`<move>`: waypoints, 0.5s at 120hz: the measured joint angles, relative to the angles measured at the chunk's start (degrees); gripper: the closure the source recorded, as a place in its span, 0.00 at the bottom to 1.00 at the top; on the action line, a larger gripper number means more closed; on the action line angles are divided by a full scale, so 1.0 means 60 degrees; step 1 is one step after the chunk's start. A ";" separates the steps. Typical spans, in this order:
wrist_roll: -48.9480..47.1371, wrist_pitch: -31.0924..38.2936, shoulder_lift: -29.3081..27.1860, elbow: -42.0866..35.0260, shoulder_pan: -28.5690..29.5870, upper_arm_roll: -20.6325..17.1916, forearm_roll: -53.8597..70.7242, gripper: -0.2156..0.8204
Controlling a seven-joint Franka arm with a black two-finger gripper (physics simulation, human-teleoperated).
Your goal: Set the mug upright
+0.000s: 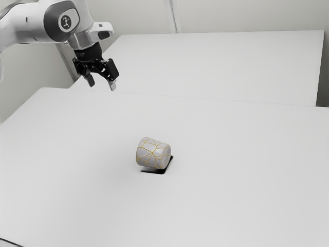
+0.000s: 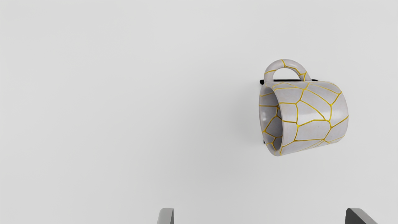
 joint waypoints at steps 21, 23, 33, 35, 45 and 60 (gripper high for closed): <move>0.0039 0.0027 0.0000 0.0000 0.0003 0.0000 -0.0002 0.21; 0.0042 0.0028 0.0000 0.0000 0.0002 0.0000 -0.0002 0.21; 0.0057 0.0025 0.0004 0.0001 -0.0004 0.0004 -0.0003 0.21; 0.0060 0.0022 0.0007 0.0001 -0.0009 0.0009 -0.0005 0.21; 0.0074 0.0003 0.0013 -0.0024 -0.0032 0.0048 -0.0069 0.21; 0.0149 -0.0024 0.0026 -0.0050 -0.0223 0.0508 -0.0951 0.21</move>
